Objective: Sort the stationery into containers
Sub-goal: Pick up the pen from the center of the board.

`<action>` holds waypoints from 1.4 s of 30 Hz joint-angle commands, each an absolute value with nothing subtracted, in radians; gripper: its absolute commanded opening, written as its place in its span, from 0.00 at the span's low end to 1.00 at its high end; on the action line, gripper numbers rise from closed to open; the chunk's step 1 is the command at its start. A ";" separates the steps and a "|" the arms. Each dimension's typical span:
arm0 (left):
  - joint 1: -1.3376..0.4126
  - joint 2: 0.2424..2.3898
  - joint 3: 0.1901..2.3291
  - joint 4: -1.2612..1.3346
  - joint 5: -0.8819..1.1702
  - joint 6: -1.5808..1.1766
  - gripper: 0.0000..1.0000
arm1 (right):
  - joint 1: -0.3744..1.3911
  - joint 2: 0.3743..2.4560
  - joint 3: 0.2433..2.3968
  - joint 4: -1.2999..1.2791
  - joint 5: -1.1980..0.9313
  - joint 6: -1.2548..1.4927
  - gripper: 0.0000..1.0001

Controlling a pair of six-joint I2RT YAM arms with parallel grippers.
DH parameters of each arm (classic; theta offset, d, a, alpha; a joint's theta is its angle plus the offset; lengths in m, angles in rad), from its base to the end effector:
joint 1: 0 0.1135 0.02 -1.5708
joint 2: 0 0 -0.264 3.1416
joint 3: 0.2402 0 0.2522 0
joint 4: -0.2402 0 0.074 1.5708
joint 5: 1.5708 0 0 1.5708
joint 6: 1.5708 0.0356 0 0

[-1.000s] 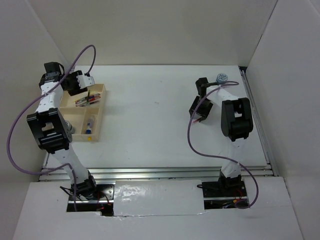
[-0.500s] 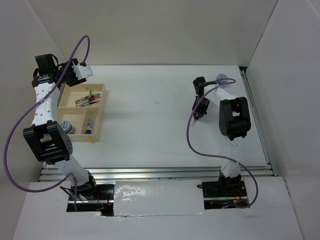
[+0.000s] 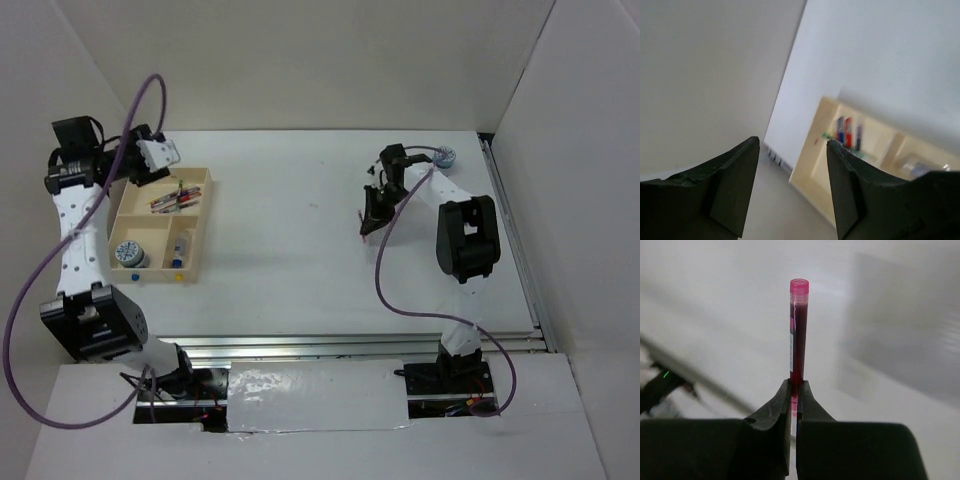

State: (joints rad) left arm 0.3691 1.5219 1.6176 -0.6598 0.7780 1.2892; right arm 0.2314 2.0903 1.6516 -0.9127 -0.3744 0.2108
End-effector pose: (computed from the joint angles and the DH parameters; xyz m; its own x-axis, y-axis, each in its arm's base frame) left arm 0.3160 0.0955 0.4072 0.1460 0.7901 -0.5953 0.5613 0.4294 0.7075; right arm 0.4074 0.1094 0.1884 -0.9899 -0.0331 -0.1381 -0.0857 0.9149 0.3946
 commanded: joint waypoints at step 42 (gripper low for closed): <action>-0.716 1.275 1.213 -0.775 0.442 1.216 0.30 | 0.607 1.937 1.752 -1.264 -1.226 -0.270 0.00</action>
